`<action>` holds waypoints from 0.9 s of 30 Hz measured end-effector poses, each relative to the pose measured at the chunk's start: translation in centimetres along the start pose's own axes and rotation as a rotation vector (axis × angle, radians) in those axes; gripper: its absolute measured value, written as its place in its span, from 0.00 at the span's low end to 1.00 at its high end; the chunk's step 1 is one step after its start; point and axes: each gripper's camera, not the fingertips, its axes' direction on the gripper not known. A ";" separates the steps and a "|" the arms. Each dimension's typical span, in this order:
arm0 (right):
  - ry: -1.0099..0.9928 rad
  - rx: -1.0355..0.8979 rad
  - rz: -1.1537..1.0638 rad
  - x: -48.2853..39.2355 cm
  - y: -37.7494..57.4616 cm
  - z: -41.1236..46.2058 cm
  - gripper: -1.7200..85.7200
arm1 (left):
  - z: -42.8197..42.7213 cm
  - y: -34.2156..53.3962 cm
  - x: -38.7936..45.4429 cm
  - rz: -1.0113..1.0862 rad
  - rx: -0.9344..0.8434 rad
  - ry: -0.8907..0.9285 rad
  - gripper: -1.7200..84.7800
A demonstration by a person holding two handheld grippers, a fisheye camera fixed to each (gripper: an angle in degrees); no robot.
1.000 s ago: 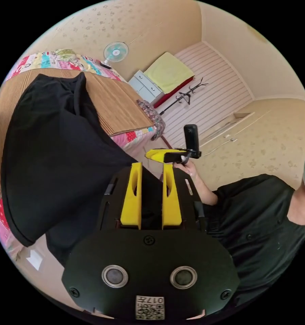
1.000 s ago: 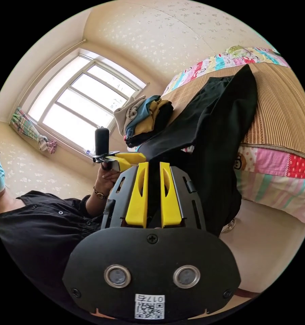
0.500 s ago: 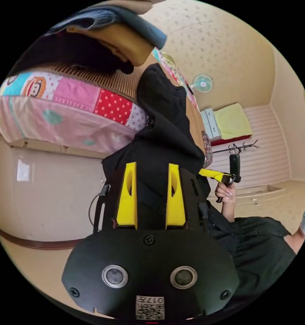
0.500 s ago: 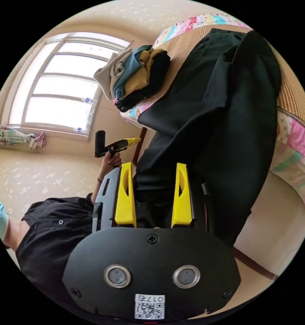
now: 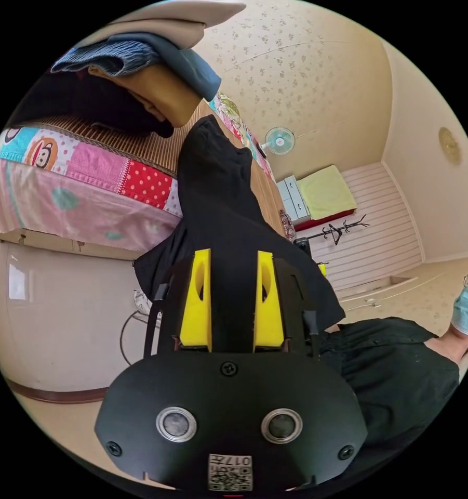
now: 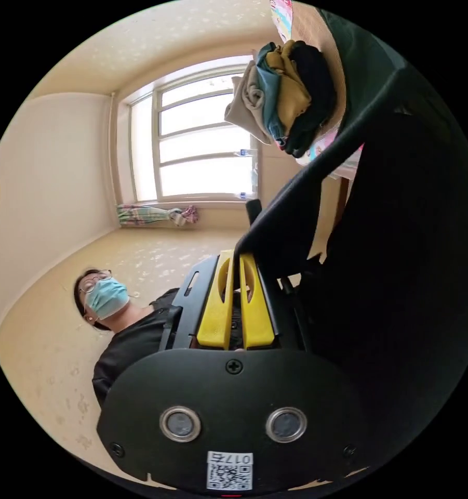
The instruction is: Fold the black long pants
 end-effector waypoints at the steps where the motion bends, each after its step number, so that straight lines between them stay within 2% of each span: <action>1: 0.088 -0.029 0.027 0.0 1.0 -0.8 0.04 | 0.1 0.1 0.0 -0.001 -0.006 -0.010 0.17; 2: 0.153 -0.054 0.052 0.1 1.4 -1.0 0.04 | 0.6 0.2 -0.1 -0.004 -0.029 -0.024 0.17; 4: 0.455 -0.132 0.168 0.7 3.0 -1.8 0.05 | 2.2 0.3 -0.5 -0.021 -0.098 -0.022 0.18; 6: 0.553 -0.141 0.195 0.7 4.0 -2.2 0.05 | 4.5 0.9 -1.4 -0.059 -0.172 -0.037 0.19; 9: 0.517 -0.097 0.152 -0.2 4.6 -2.2 0.06 | 6.4 1.8 -2.2 -0.104 -0.224 -0.039 0.17; 12: 0.573 -0.108 0.165 -0.2 4.3 -0.8 0.09 | 7.6 2.1 -2.3 -0.110 -0.260 0.030 0.14; 16: 0.605 -0.173 0.134 -0.1 3.3 2.3 0.05 | 7.1 1.6 -1.8 -0.091 -0.299 0.013 0.09; 18: 0.597 -0.191 0.078 -1.2 3.2 3.3 0.05 | 5.6 0.9 -0.8 -0.031 -0.303 0.108 0.06; 22: 0.441 -0.182 -0.133 -6.1 4.1 4.6 0.04 | 2.1 0.0 1.2 0.062 -0.309 0.295 0.06; 25: 0.511 -0.246 -0.194 -8.4 5.3 6.3 0.04 | 0.7 0.0 3.6 0.147 -0.374 0.266 0.06; 27: 0.616 -0.330 -0.146 -7.9 5.8 7.5 0.04 | 1.7 0.4 4.0 0.134 -0.500 0.127 0.07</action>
